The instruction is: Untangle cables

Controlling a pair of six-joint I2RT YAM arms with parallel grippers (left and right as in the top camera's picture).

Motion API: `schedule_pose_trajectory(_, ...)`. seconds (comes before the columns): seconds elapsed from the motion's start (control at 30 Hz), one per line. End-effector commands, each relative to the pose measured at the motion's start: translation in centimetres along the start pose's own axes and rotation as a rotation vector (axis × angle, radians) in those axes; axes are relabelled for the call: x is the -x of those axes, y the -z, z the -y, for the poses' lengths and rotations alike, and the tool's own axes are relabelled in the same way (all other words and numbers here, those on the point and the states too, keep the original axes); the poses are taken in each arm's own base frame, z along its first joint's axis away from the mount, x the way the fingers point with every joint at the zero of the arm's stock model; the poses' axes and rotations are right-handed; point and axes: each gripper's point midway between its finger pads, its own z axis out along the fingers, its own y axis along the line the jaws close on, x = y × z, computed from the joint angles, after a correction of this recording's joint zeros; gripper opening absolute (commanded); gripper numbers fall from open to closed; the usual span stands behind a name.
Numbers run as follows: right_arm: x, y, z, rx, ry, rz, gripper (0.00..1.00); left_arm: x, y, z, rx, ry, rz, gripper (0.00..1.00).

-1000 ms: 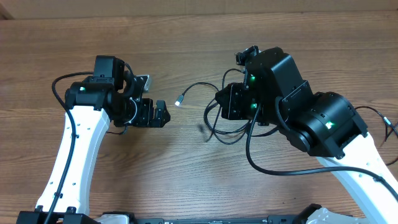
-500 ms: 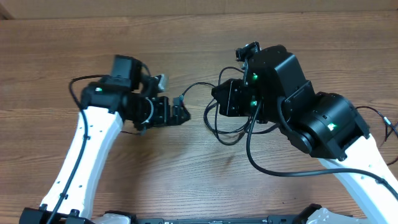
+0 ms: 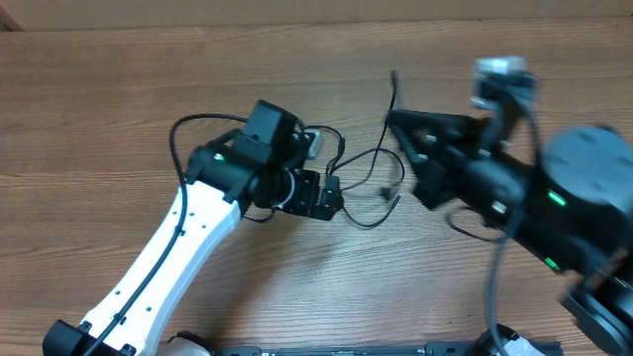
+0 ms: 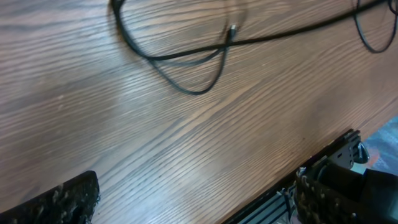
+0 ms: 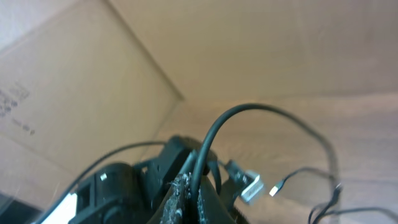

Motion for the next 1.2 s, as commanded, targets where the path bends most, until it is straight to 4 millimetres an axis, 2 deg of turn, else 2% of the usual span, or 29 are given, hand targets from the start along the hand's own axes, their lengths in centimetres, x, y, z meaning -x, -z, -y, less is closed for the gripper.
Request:
schedule_pose_trajectory(0.0,1.5,1.9,0.5,-0.044,0.055,0.083,0.04,0.1,-1.2,1.1,0.008,0.013,0.002,0.99)
schedule_pose_trajectory(0.1,1.2,2.1,0.7,-0.053,0.062,0.071,0.04,0.3,-2.6,2.1,-0.005,0.003,-0.005,1.0)
schedule_pose_trajectory(0.17,0.8,2.0,1.6,-0.093,0.062,0.057,0.04,0.3,-4.0,2.4,-0.004,-0.003,-0.026,1.0)
schedule_pose_trajectory(0.27,1.1,2.2,3.0,-0.175,0.063,0.077,0.04,-0.2,-6.5,1.7,0.049,0.029,-0.078,1.0)
schedule_pose_trajectory(0.47,2.1,2.9,2.4,-0.146,0.06,0.123,0.04,-1.3,-11.7,0.7,0.081,0.116,-0.187,1.0)
schedule_pose_trajectory(0.63,1.5,3.0,2.7,-0.16,0.061,0.1,0.04,-0.8,-15.2,-0.2,0.107,0.096,-0.182,1.0)
schedule_pose_trajectory(0.7,1.1,3.0,3.0,-0.17,0.063,0.083,0.04,-0.1,-15.7,-1.1,0.158,0.086,-0.149,1.0)
schedule_pose_trajectory(0.73,0.8,3.0,3.2,-0.178,0.064,0.07,0.04,0.4,-15.6,-2.1,0.215,0.079,-0.116,0.95)
schedule_pose_trajectory(0.93,0.1,3.0,3.6,-0.194,0.066,0.044,0.04,2.5,-14.6,-5.0,0.4,0.039,0.0,0.95)
schedule_pose_trajectory(1.0,0.1,3.0,3.6,-0.195,0.066,0.042,0.04,3.4,-14.6,-4.9,0.398,-0.021,0.024,0.95)
schedule_pose_trajectory(1.17,0.1,3.0,3.6,-0.195,0.066,0.042,0.04,4.8,-15.2,-3.0,0.335,-0.191,0.063,0.92)
